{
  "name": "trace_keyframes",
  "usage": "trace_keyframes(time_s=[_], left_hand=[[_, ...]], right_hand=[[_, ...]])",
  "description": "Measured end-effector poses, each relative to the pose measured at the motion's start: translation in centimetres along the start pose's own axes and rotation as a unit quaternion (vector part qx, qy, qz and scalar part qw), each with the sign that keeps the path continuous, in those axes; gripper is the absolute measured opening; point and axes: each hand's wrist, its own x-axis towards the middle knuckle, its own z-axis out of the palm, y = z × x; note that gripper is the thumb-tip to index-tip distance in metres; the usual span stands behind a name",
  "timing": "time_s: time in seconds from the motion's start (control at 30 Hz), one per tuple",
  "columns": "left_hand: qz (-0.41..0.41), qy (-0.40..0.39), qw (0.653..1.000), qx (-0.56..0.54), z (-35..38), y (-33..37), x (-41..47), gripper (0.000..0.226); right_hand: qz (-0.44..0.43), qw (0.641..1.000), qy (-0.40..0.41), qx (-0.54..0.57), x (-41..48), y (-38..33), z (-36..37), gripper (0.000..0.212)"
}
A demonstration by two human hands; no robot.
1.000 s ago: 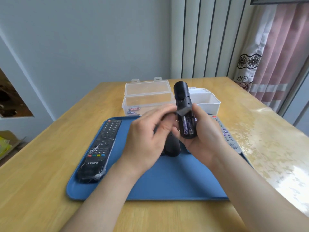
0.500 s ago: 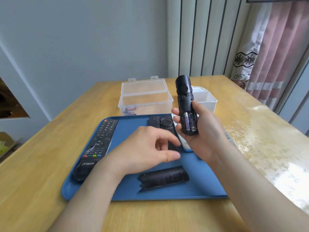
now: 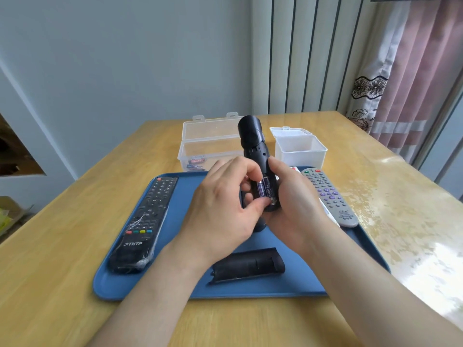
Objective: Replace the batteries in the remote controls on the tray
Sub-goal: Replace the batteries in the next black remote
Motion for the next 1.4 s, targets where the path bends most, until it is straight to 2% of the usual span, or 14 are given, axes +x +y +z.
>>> trace_keyframes(time_s=[0.3, 0.43, 0.53, 0.83, 1.0, 1.13, 1.27, 1.33, 1.4], left_hand=[[0.041, 0.017, 0.997, 0.060, 0.3, 0.7, 0.0, 0.032], [0.057, 0.027, 0.995, 0.083, 0.4, 1.0, 0.0, 0.027], [0.058, 0.016, 0.994, 0.089, 0.4, 1.1, -0.1, 0.023], [-0.018, -0.023, 1.000, 0.004, 0.1, 0.9, 0.2, 0.033], [-0.056, -0.015, 0.998, -0.040, -0.2, 0.4, 0.2, 0.035], [-0.078, -0.013, 0.993, -0.088, -0.3, 0.5, 0.0, 0.037], [-0.043, 0.011, 0.995, -0.093, 0.1, 0.6, -0.2, 0.038], [-0.032, 0.021, 0.996, -0.078, 0.5, 0.7, -0.3, 0.045], [-0.045, 0.035, 0.990, -0.130, 0.6, 0.9, -0.3, 0.057]], right_hand=[[-0.027, 0.999, 0.008, 0.035, -0.1, -0.1, 0.1, 0.013], [-0.049, 0.998, 0.001, 0.041, -0.1, 0.0, 0.0, 0.013], [-0.076, 0.997, 0.015, 0.023, -0.3, 0.0, 0.1, 0.022], [-0.086, 0.996, 0.006, -0.016, -0.6, 0.2, 0.4, 0.022], [-0.082, 0.995, -0.011, -0.062, -1.1, 0.5, 0.8, 0.036], [-0.048, 0.998, -0.019, -0.039, -1.5, 0.5, 1.1, 0.043], [-0.010, 1.000, -0.019, 0.003, -1.6, 0.4, 1.2, 0.032], [0.011, 1.000, -0.002, 0.025, -1.3, 0.5, 1.1, 0.025], [0.032, 0.998, -0.006, 0.049, -0.8, 0.4, 0.9, 0.023]])
